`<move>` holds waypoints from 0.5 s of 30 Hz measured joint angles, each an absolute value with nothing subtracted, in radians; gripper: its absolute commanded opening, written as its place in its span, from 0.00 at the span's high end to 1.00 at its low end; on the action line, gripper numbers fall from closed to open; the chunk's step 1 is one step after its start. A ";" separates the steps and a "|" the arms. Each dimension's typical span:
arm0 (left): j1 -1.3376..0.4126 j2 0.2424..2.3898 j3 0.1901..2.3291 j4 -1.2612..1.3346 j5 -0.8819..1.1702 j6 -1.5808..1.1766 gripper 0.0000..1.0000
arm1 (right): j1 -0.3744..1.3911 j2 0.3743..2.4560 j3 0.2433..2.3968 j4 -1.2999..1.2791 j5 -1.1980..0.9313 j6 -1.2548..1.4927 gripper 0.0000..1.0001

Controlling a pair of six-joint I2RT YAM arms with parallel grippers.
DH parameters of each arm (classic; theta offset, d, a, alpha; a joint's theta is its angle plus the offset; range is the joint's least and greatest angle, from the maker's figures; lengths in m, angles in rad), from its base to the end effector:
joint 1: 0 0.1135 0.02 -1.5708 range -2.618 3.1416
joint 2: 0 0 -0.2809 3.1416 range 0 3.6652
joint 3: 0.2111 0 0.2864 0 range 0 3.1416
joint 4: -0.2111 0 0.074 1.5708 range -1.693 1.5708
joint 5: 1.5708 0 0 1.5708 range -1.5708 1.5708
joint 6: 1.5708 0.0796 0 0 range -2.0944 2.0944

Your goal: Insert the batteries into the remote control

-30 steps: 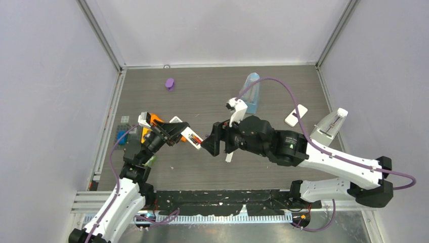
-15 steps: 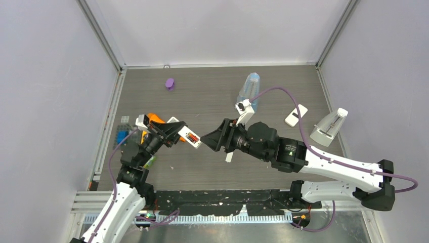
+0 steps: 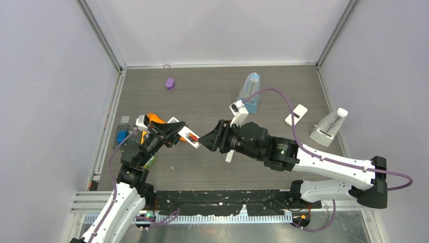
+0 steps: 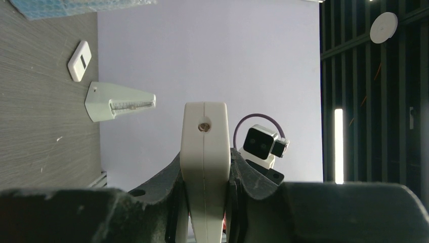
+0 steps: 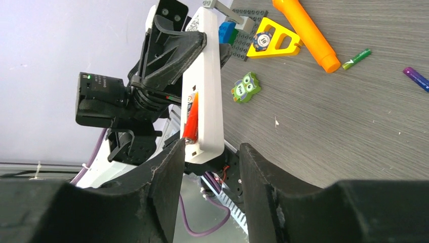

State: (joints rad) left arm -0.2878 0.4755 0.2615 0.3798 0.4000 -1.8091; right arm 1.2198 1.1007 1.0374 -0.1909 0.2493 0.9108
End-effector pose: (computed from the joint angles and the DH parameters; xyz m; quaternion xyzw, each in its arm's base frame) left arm 0.1849 -0.0870 0.2656 -0.3267 0.5633 -0.7123 0.2619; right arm 0.1293 0.2959 0.3681 -0.0456 0.7873 0.4835 0.3800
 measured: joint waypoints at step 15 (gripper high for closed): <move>-0.288 0.476 0.263 0.358 0.401 -1.816 1.00 | 1.210 1.127 1.039 -0.209 0.248 0.924 0.55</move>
State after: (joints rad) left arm -0.2878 0.4755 0.2634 0.3580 0.4007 -1.8164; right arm 1.2098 1.1271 1.0393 -0.2089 0.2481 0.9241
